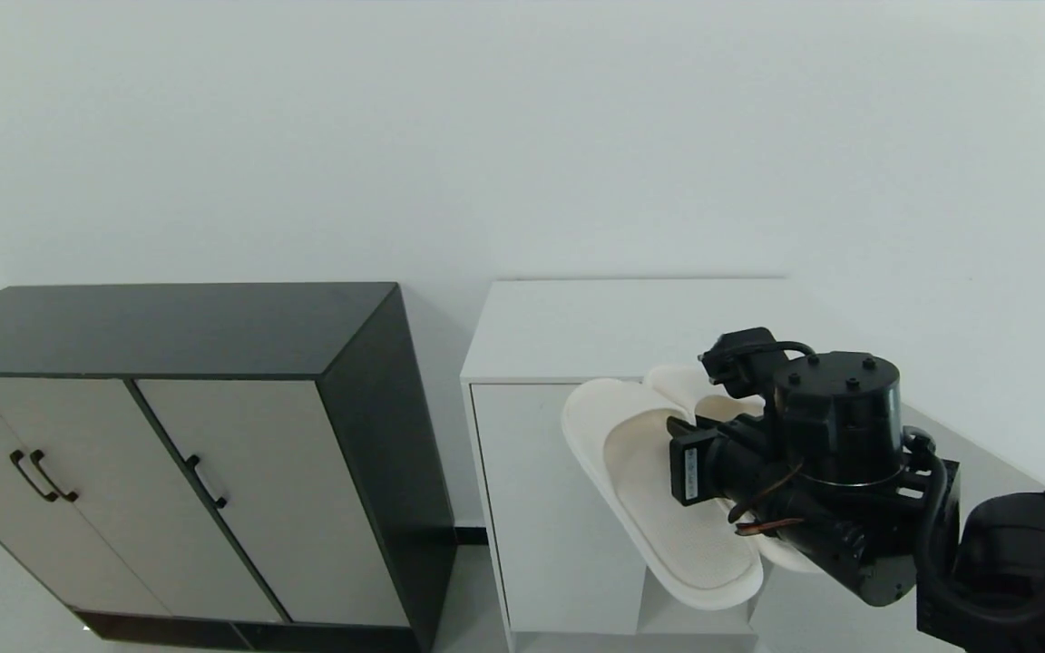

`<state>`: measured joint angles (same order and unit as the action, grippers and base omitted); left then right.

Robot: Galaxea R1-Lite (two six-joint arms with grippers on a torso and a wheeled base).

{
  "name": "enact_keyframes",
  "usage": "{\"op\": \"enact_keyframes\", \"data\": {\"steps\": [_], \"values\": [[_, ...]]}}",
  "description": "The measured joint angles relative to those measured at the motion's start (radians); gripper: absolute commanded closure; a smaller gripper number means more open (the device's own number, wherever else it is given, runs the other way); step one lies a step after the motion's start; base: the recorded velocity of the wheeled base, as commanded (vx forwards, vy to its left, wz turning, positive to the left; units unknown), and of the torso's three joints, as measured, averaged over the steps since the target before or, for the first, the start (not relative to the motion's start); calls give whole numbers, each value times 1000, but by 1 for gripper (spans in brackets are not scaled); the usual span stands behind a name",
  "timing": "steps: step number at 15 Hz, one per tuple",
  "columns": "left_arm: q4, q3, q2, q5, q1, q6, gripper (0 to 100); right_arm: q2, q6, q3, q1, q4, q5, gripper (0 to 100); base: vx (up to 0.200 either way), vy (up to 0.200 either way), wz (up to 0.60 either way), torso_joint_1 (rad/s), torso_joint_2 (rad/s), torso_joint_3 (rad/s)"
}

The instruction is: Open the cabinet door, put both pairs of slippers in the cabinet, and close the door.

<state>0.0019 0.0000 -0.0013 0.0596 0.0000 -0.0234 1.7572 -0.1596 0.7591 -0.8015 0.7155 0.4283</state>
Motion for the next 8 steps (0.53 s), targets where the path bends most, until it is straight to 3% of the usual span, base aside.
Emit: {"op": "enact_keyframes", "data": {"steps": [5,8], "values": [[0,0,0,0,0,0,100,0,0,0,0,0,0,100,0,0,0,0,0,0],[0,0,0,0,0,0,100,1,0,0,-2,0,0,100,0,-200,0,-1,2,-2]]}}
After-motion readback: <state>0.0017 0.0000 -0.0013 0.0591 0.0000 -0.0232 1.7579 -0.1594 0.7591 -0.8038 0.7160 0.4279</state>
